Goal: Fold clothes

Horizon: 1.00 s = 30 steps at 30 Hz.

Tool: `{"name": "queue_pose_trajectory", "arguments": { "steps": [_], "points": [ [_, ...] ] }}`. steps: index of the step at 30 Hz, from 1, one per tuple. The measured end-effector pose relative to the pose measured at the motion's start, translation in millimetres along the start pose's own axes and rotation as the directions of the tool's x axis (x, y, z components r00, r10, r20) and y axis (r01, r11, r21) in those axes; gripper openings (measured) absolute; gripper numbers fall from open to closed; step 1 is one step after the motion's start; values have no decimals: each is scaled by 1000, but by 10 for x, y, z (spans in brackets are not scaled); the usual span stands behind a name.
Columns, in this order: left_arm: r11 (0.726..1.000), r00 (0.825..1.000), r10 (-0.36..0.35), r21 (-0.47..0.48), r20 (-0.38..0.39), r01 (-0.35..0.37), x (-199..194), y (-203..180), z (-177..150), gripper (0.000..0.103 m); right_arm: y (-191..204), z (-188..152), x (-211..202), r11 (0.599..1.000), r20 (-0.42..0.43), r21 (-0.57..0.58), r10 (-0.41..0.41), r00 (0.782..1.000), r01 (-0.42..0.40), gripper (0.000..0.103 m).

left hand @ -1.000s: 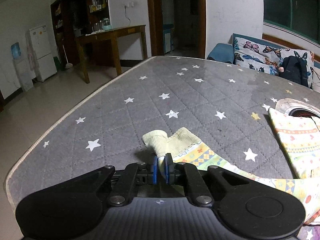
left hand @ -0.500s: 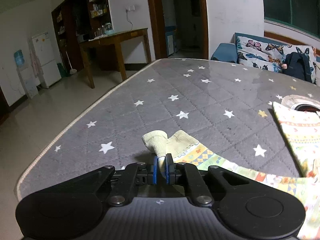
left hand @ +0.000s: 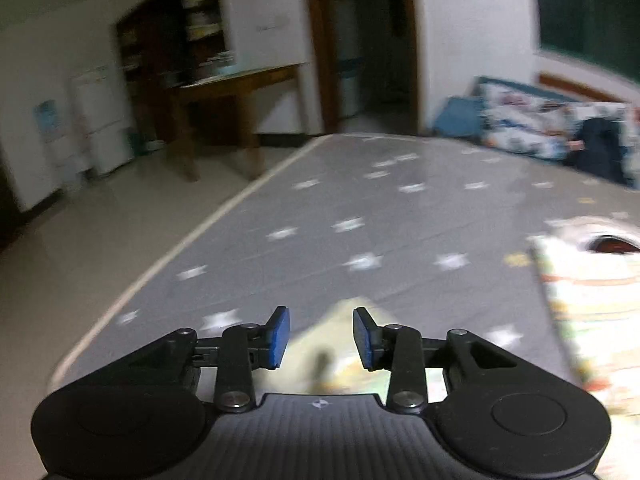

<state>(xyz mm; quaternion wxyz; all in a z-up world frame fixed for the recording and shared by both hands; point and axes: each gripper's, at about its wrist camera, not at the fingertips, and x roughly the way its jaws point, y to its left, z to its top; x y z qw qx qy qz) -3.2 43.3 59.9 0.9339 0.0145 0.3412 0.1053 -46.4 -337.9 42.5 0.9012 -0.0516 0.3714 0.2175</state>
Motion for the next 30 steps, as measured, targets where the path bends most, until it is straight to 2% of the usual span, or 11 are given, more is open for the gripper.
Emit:
{"name": "queue_pose_trajectory", "arguments": {
  "steps": [2, 5, 6, 9, 13, 19, 20, 22, 24, 28, 30],
  "points": [
    [993, 994, -109, 40, -16, 109, 16, -247, 75, 38, -151, 59, 86, 999, 5, 29, -42, 999, 42, 41],
    [960, 963, -263, 87, -53, 267, 93, -618, 193, 38, -376, 147, 216, 992, 10, 72, -106, 994, 105, 41],
    [952, 957, -284, 98, -63, 289, 166, -748, 233, 38, -452, 177, 259, 988, 11, 87, -127, 992, 126, 41],
    [938, 954, -287, 179, -88, 298, 408, -1177, 323, 38, -678, 265, 388, 974, 13, 130, -190, 982, 187, 41],
    [928, 963, -253, 259, -93, 269, 649, -1508, 354, 38, -932, 343, 540, 955, 12, 184, -238, 971, 232, 41],
    [906, 959, -269, 314, -91, 284, 853, -1656, 410, 37, -1165, 459, 720, 945, 11, 218, -253, 968, 244, 41],
    [904, 957, -276, 314, -93, 291, 869, -1667, 424, 33, -1196, 488, 751, 943, 12, 223, -255, 967, 246, 41],
    [895, 948, -302, 313, -102, 319, 901, -1680, 459, 15, -1252, 535, 810, 939, 10, 236, -259, 966, 249, 40],
    [888, 946, -307, 326, -101, 323, 929, -1711, 490, 8, -1302, 576, 873, 936, 6, 254, -253, 967, 244, 40],
    [880, 937, -338, 323, -91, 348, 995, -1737, 580, 5, -1342, 637, 968, 934, -4, 260, -253, 968, 245, 15],
    [878, 934, -350, 323, -71, 353, 1029, -1760, 647, 4, -1346, 661, 1000, 934, -12, 257, -253, 967, 247, 11]
  ]
}}
